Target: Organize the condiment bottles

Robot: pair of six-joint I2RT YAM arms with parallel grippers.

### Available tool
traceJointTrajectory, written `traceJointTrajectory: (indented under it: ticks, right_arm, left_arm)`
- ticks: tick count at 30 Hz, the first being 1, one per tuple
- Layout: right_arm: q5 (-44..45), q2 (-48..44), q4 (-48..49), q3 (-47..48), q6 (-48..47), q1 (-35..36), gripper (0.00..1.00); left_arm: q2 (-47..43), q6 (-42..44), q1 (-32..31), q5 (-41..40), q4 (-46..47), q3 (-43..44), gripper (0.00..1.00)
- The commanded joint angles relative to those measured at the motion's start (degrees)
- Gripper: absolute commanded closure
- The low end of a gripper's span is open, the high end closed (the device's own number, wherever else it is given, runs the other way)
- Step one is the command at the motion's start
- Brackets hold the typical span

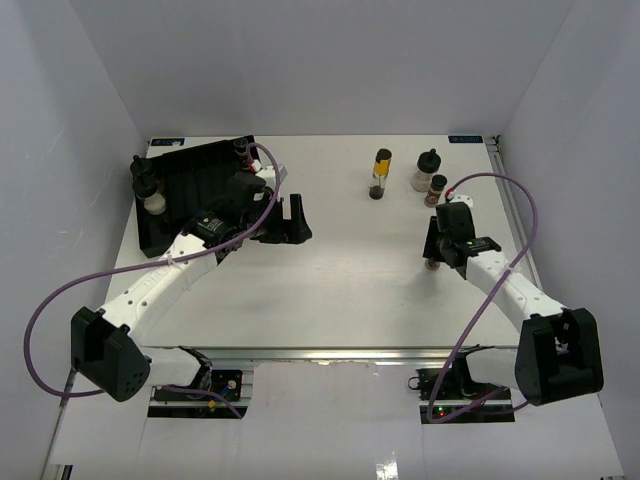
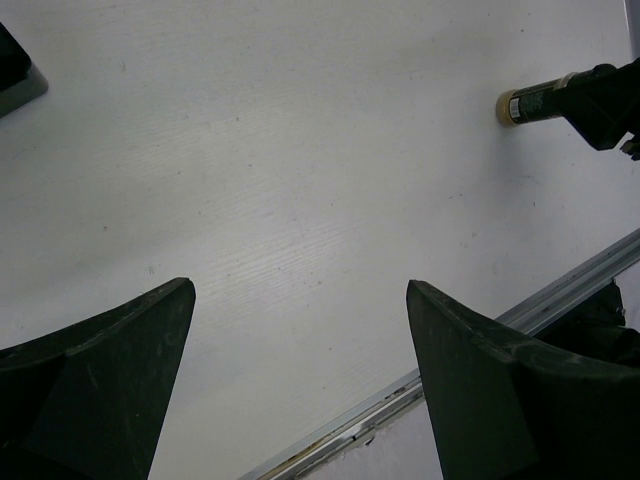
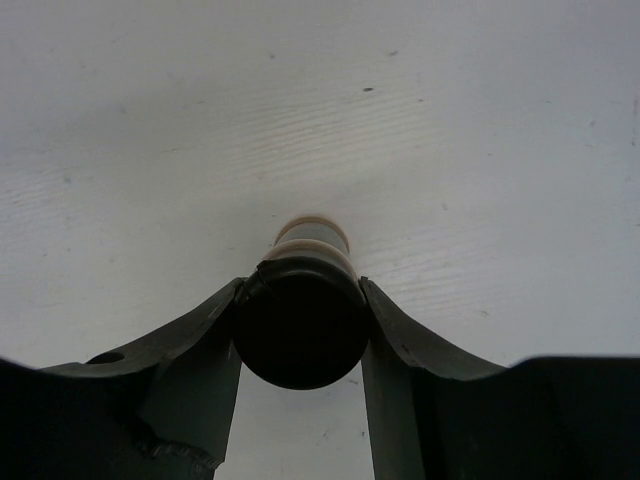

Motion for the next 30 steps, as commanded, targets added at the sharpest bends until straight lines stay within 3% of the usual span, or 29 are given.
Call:
traceJointTrajectory:
  ticks: [1,8,14,22,27,30]
  right_arm:
    - [1.4,2.3,3.6,2.4,-0.7,8.4,0.64]
    - [1.3,12.1,2.9,12.5,2.5,25.4,0.66]
    - [0.1,19.0,2.1,20.5,3.5,32.9,0.65]
    - [2.3,24.6,-0.8,25.4,4.4,37.3,0.48]
    - [2.8,24.3,-1.2,25.8,3.7,37.7,0.26]
    - [3.5,23.8,-2.2,27.1,2.9,37.6,0.19]
  left_arm:
    - [-3.6,-0.2,0.1,-3.8,-0.2,-0.2,0.02]
    - [-6.0,1.6,0.8,-13.5,-3.7,-0.1,0.02]
    - [-8.9,2.0,1.7,-14.8,-5.2,-0.5,0.02]
    - [-10.0,2.2,1.8,-13.7,-6.5,1.1,0.02]
    - [-10.1,2.7,1.8,-13.5,-7.3,2.0,0.02]
    - [-10.2,2.9,1.9,-13.2,-8.1,3.2,0.02]
